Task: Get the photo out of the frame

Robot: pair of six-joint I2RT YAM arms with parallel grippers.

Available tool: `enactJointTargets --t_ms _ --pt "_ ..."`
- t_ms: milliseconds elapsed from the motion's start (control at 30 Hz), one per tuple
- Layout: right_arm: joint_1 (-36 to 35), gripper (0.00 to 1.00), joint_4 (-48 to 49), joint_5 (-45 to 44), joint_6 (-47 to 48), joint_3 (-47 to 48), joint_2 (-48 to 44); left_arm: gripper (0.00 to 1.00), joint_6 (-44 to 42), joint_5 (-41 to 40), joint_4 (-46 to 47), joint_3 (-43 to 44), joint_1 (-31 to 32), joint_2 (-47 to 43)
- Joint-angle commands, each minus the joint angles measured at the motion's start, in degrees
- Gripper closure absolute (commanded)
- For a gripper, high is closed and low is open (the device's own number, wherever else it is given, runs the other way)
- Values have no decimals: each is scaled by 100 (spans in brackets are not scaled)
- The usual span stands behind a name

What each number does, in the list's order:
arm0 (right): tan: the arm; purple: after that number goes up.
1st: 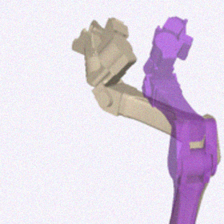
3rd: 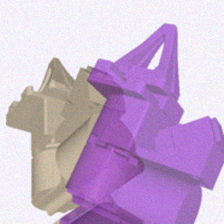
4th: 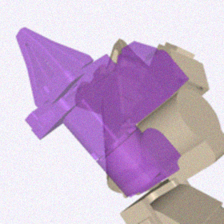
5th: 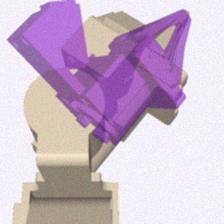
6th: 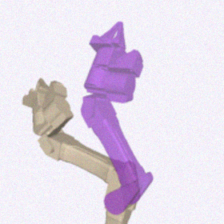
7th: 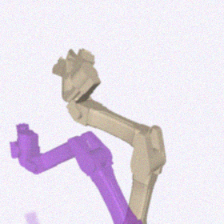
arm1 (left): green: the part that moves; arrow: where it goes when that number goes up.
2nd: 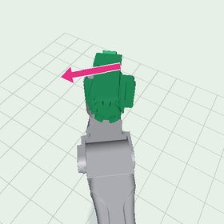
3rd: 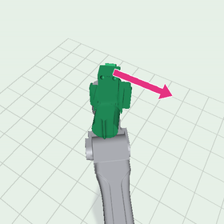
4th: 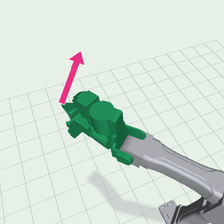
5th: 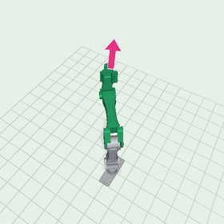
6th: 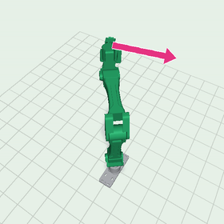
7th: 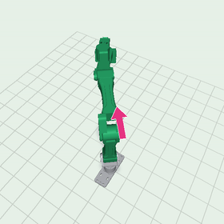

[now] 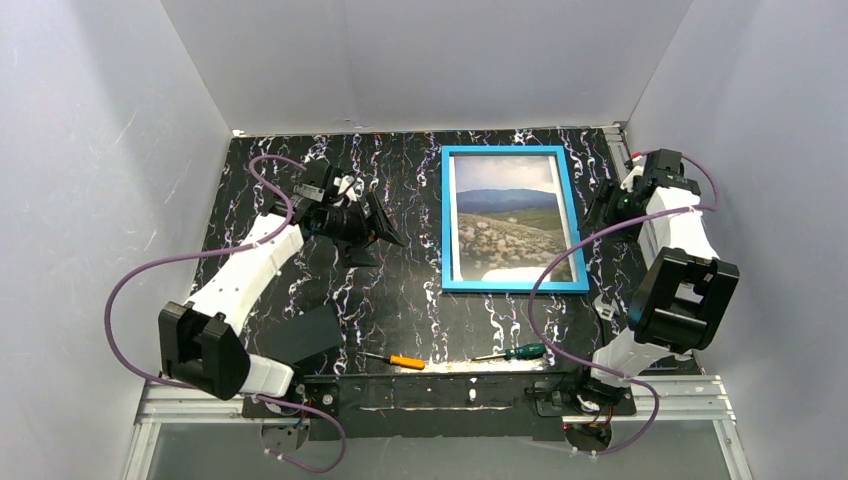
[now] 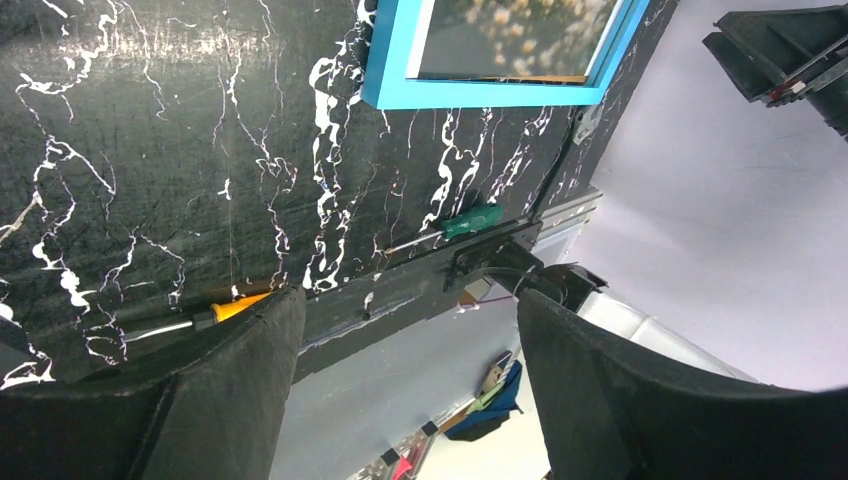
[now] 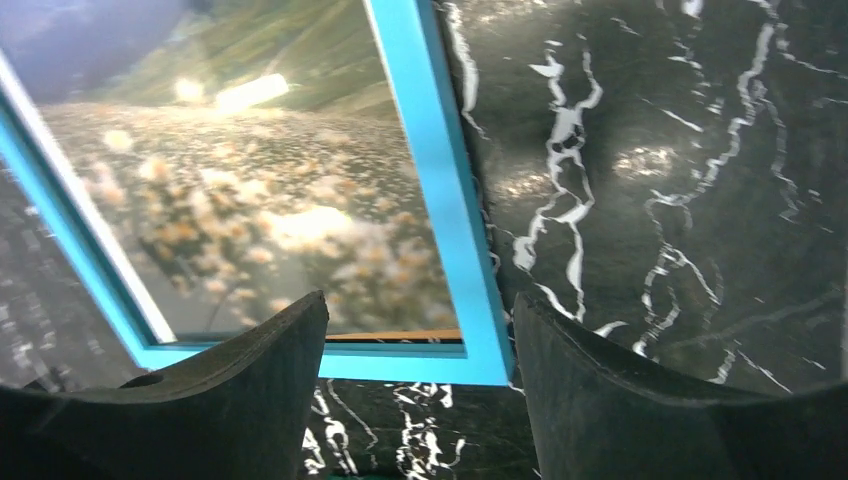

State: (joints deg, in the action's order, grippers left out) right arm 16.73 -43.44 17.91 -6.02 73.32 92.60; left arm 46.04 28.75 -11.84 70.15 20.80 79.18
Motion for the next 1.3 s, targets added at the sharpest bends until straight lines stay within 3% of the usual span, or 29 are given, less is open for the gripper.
enactJointTargets --t_ms 0,100,267,433,633,800,967,1167,1267 --pt "-356 24 2 -1583 -84 33 -418 22 -127 136 -240 -48 119 208" --pt "-578 25 71 -2010 -311 -311 -568 20 -278 122 -128 -54 201 436" --pt "-654 28 952 -1365 -530 -1062 -710 20 -530 -198 -154 291 513 1417" --pt "-654 31 1181 -1327 -274 -978 -301 24 -718 -1077 -147 957 935 2629" --pt "-645 36 1196 -1246 28 -791 242 23 -805 -1877 -405 1709 1402 3666" --pt "-644 39 1241 -1341 81 -611 560 26 -927 -2606 -563 2041 1649 4030" --pt "-645 46 1190 -1356 153 -461 829 27 -879 -2575 -597 2267 1771 4401" --pt "-651 54 1246 -1226 152 -492 991 18 -867 -2507 -506 2374 1974 4408" --pt "-661 61 1311 -1220 111 -523 1012 20 -780 -2542 -490 2478 2052 4440"
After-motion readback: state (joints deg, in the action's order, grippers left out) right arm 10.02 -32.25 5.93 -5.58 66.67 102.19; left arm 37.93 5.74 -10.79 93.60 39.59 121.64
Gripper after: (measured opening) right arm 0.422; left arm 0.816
